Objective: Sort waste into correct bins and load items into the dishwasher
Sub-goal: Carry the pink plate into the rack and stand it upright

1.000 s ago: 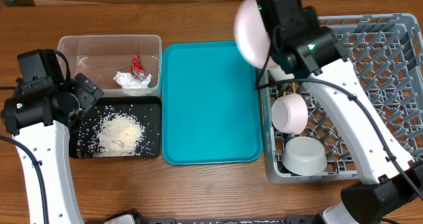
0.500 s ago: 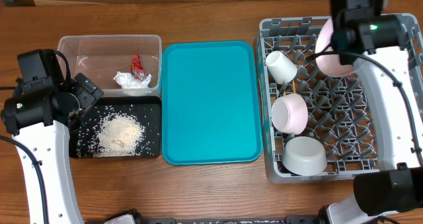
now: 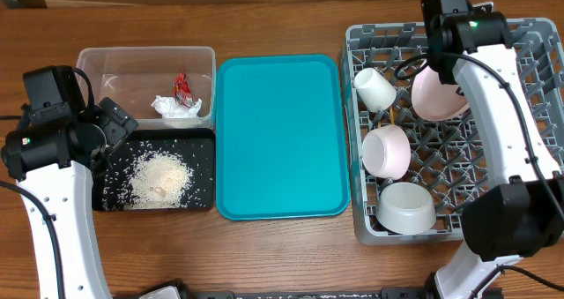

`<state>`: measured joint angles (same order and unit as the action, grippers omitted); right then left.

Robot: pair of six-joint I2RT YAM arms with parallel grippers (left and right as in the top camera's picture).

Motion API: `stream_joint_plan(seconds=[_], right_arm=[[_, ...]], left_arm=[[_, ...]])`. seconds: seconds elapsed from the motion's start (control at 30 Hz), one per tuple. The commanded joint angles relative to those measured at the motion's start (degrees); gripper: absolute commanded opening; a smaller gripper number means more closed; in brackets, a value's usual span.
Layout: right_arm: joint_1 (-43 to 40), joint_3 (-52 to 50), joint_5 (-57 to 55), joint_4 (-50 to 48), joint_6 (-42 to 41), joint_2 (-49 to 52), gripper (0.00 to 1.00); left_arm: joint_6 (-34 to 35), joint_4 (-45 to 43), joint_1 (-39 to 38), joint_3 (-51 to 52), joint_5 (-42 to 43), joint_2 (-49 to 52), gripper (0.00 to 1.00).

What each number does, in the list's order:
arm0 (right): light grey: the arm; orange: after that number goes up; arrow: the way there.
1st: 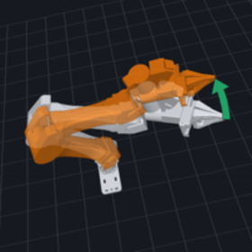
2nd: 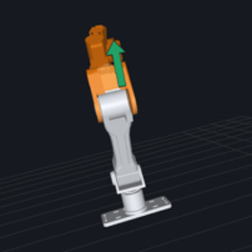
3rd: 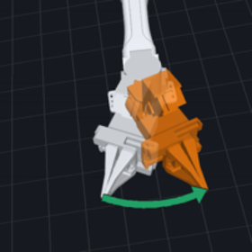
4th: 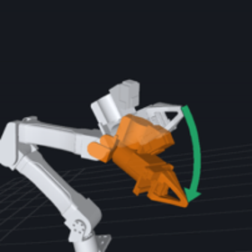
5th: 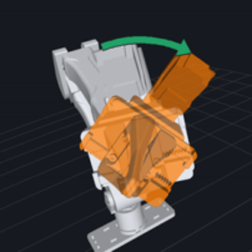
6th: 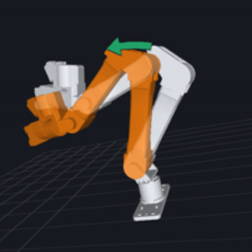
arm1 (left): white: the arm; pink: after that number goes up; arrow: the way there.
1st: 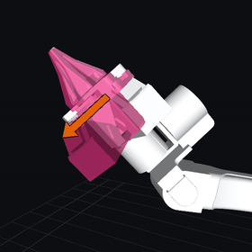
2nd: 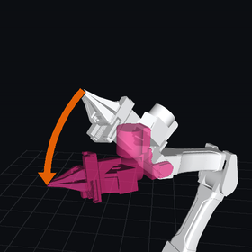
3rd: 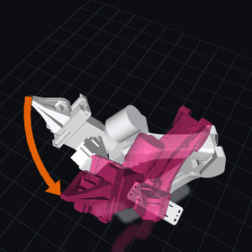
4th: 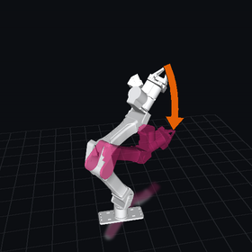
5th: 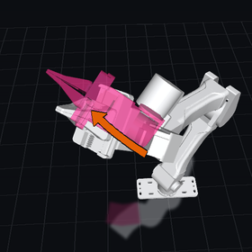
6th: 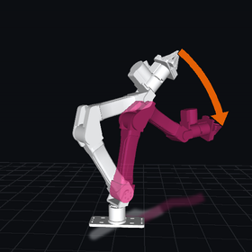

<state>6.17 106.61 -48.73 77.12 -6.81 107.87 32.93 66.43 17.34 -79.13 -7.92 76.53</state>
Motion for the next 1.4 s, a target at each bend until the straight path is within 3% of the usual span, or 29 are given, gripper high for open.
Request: stream_joint_plan(seconds=[0.0, 0.4, 0.53, 0.6, 0.7, 0.87, 1.03, 1.2, 1.3, 1.37], right_arm=[[1.0, 0.2, -4.9, -1.1, -0.9, -0.5, 0.04], [4.9, 0.2, -6.7, -0.3, -0.3, -0.4, 0.04], [5.8, 0.2, -6.8, -0.3, -0.3, -0.4, 0.26], [6.1, 0.2, -6.7, -0.4, -0.3, -0.4, 0.44], [6.8, 0.2, -6.5, -0.7, -0.3, -0.4, 0.58], [8.7, 0.5, -0.6, -3.5, -0.3, -0.5, 0.65], [9.5, 2.2, 11.8, -5.9, -0.9, -0.5, 0.81], [9.5, 6.3, 21.0, -6.8, -1.0, -0.6, 0.87], [9.6, 9.4, 35.6, -7.3, -1.0, -0.6, 1.00], [9.6, 10.6, 47.8, -7.2, -0.9, -0.6, 1.00]], left_arm=[[0.7, 0.0, -0.1, -0.9, 0.3, 0.3, 1.00], [0.7, 0.0, -0.1, -0.9, 0.3, 0.3, 1.00], [0.7, 0.0, -0.1, -0.9, 0.3, 0.3, 1.00], [0.7, 0.0, -0.1, -0.9, 0.3, 0.3, 1.00], [0.7, 0.0, -0.1, -0.9, 0.3, 0.3, 1.00], [0.7, 0.0, -0.1, -0.9, 0.3, 0.3, 1.00], [0.7, 0.0, -0.1, -0.9, 0.3, 0.3, 1.00], [0.7, 0.0, -0.1, -0.9, 0.3, 0.3, 1.00], [0.7, 0.0, -0.1, -0.9, 0.3, 0.3, 1.00], [0.7, 0.0, -0.1, -0.9, 0.3, 0.3, 1.00]])
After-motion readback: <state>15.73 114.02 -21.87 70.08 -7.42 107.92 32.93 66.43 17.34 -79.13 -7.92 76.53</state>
